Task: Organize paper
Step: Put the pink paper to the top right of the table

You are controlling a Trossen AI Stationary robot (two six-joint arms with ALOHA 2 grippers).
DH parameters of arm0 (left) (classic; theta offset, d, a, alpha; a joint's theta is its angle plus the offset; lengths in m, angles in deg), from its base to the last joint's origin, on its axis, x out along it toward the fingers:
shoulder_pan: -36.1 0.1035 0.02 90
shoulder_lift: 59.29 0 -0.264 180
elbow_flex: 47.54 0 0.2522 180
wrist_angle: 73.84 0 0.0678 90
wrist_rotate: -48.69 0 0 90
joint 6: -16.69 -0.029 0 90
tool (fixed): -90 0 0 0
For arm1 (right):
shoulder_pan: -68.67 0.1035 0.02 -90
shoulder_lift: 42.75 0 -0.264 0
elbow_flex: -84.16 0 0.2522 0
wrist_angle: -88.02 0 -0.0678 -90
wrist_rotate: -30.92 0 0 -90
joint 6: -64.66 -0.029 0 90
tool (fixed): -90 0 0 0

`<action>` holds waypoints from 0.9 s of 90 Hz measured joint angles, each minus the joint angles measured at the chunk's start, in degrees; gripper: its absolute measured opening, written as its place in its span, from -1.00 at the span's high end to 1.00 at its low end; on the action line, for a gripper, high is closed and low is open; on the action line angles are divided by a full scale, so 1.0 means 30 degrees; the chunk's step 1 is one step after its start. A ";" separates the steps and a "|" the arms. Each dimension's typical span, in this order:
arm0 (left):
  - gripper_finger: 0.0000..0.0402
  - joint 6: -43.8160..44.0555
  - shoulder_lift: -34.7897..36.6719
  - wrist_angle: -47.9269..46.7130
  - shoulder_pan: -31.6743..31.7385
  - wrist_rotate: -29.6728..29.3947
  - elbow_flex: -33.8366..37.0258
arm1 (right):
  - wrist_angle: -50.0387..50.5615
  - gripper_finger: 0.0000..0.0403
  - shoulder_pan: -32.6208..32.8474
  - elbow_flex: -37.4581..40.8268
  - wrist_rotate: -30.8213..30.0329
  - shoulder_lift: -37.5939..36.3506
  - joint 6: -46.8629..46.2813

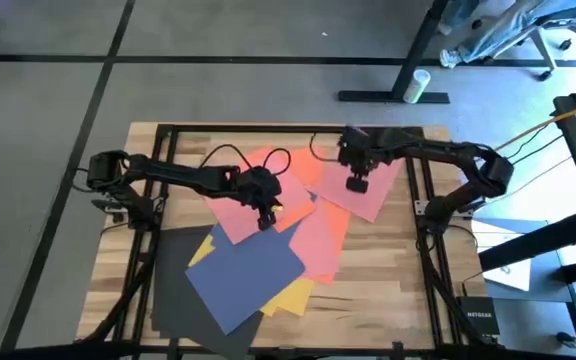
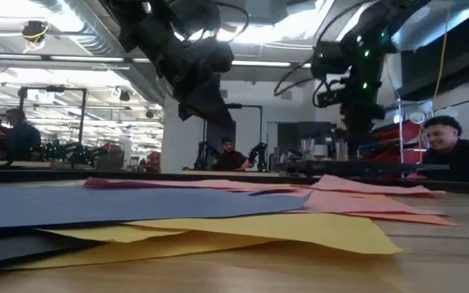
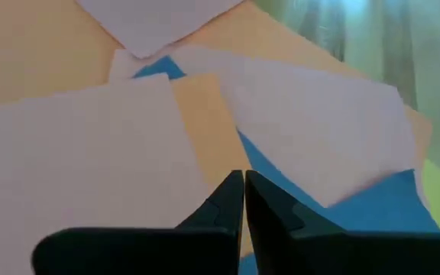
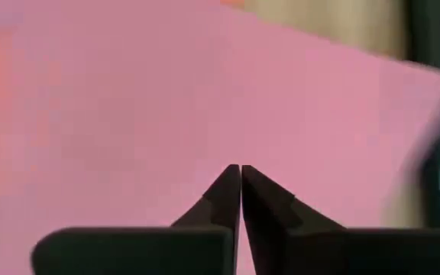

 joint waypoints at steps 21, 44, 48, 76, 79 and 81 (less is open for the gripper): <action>1.00 0.0453 0.0004 0.0856 -0.0421 0.0000 0.0000 | 0.0396 1.00 0.3603 0.1663 -0.0075 -0.1018 -0.6649; 1.00 0.1017 0.0022 0.1387 -0.0965 -0.0021 0.0000 | -0.0109 1.00 0.6897 0.3835 -0.1554 -0.1544 -1.3813; 1.00 0.1011 0.0029 0.1364 -0.1071 -0.0134 0.0000 | -0.0371 1.00 0.7381 0.4119 -0.1571 -0.1565 -1.4498; 1.00 0.0367 -0.0840 0.1712 -0.1131 -0.1034 0.0000 | -0.0721 1.00 0.8967 0.5593 -0.1978 -0.1573 -1.8289; 1.00 0.0302 -0.1127 0.1900 -0.1137 -0.1029 0.0000 | -0.0707 1.00 0.8953 0.5754 -0.1958 -0.1573 -1.8540; 1.00 0.0265 -0.1315 0.2124 -0.1146 -0.1020 0.0000 | -0.0720 1.00 0.8953 0.5846 -0.1963 -0.1573 -1.8707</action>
